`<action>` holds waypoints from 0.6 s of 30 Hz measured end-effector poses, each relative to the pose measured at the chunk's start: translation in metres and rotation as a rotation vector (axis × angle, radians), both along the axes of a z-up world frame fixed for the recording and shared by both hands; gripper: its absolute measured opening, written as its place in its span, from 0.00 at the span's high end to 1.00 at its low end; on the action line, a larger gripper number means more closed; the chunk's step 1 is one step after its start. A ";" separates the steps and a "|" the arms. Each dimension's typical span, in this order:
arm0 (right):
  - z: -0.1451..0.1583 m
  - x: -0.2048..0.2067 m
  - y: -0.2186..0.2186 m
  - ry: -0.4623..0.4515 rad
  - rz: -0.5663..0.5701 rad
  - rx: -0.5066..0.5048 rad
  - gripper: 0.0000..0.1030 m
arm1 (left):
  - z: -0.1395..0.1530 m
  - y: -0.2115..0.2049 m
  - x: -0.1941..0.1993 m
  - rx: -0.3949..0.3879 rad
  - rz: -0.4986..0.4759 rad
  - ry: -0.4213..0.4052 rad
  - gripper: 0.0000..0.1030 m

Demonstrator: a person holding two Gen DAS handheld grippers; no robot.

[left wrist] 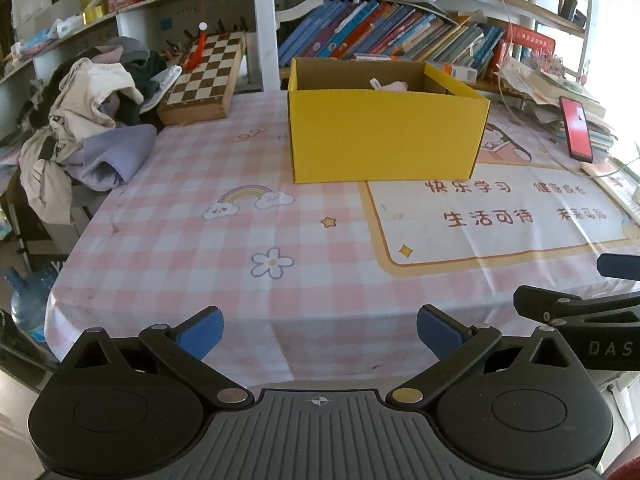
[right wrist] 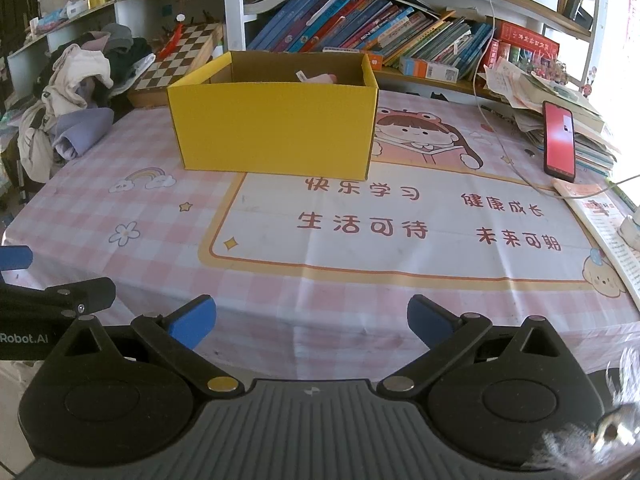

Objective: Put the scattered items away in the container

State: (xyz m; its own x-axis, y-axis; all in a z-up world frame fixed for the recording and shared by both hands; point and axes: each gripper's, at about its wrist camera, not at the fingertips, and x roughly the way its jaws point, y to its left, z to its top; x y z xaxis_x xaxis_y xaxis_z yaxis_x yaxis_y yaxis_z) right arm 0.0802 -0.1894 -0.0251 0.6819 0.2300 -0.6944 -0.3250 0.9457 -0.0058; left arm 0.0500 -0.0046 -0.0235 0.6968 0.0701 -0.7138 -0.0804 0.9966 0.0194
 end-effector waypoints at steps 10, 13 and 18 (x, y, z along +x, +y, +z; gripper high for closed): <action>-0.001 0.000 0.000 0.004 -0.001 0.003 0.00 | 0.000 -0.001 -0.003 0.001 -0.005 -0.002 0.00; -0.001 0.000 0.000 0.004 -0.001 0.002 0.00 | 0.000 -0.001 -0.003 0.000 -0.004 -0.001 0.00; -0.002 0.000 0.000 0.006 -0.001 0.002 0.00 | 0.000 0.000 -0.003 0.000 -0.004 0.001 0.00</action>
State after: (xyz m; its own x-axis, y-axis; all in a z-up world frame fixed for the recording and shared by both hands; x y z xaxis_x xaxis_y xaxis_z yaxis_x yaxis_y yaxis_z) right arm 0.0799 -0.1894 -0.0275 0.6779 0.2303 -0.6982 -0.3237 0.9462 -0.0021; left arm 0.0472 -0.0048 -0.0238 0.6966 0.0670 -0.7143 -0.0764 0.9969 0.0190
